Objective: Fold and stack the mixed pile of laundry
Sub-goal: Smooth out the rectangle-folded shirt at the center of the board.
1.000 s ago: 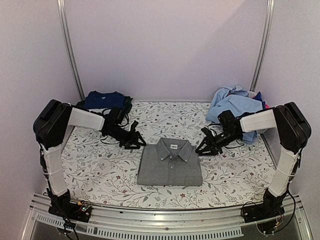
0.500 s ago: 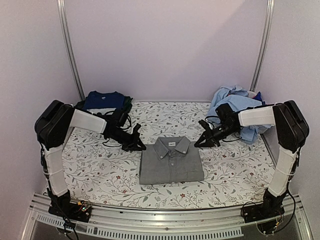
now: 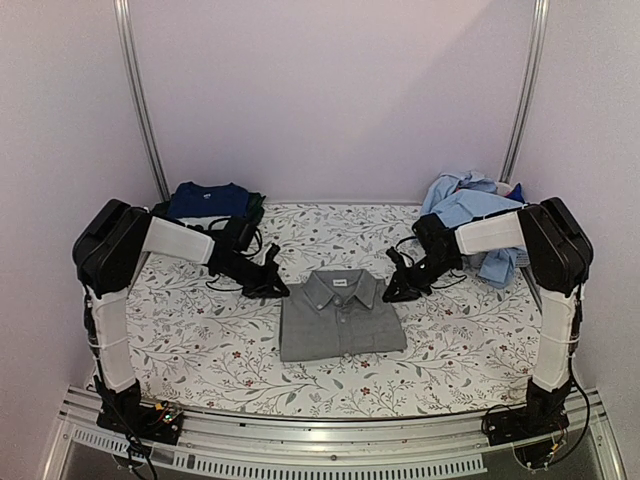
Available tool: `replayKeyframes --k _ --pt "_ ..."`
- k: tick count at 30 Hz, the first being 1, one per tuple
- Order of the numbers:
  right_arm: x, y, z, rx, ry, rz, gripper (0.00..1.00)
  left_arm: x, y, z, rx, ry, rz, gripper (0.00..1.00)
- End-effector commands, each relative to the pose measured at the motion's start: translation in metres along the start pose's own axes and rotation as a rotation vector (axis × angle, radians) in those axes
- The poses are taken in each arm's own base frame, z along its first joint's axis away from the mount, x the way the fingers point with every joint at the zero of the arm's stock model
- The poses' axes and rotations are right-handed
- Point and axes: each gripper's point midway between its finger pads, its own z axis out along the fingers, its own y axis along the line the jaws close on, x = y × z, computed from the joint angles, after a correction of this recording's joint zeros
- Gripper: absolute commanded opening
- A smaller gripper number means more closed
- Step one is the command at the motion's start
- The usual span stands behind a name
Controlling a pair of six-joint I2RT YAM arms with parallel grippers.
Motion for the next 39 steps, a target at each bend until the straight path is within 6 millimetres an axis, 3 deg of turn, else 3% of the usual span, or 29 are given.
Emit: replayKeyframes --k 1,4,8,12,14,16,22,26,30,35,39 --pt "-0.012 -0.017 -0.001 0.119 -0.058 0.021 0.2 -0.024 0.016 -0.011 -0.041 -0.076 -0.027 0.06" --pt "-0.026 -0.001 -0.019 0.104 -0.106 -0.015 0.32 -0.039 0.02 -0.018 -0.036 -0.111 -0.032 0.12" --pt "-0.04 0.021 -0.047 0.098 -0.153 -0.069 0.52 -0.054 0.022 -0.037 -0.076 -0.147 -0.015 0.37" --pt "-0.045 0.048 -0.076 0.055 -0.209 -0.144 0.55 -0.061 -0.025 -0.069 0.014 -0.22 0.105 0.48" --pt "-0.043 0.064 -0.085 -0.006 -0.222 -0.169 0.52 -0.054 -0.052 -0.071 0.092 -0.208 0.149 0.49" --pt "-0.037 0.076 -0.085 -0.059 -0.212 -0.181 0.48 -0.042 -0.066 -0.061 0.122 -0.169 0.159 0.49" --pt "-0.015 0.104 -0.049 -0.209 -0.097 -0.233 0.34 -0.007 -0.097 -0.014 0.213 -0.05 0.184 0.33" --pt "-0.005 0.106 -0.018 -0.264 -0.028 -0.227 0.29 -0.002 -0.111 0.016 0.248 0.0 0.189 0.24" --pt "-0.001 0.104 0.006 -0.303 0.015 -0.233 0.24 -0.009 -0.097 0.044 0.21 0.027 0.137 0.21" --pt "-0.013 0.111 0.026 -0.343 0.021 -0.241 0.24 -0.029 -0.077 0.06 0.158 0.017 0.071 0.22" --pt "-0.017 0.088 0.057 -0.3 0.049 -0.181 0.25 -0.038 -0.064 0.056 0.128 -0.001 0.039 0.36"
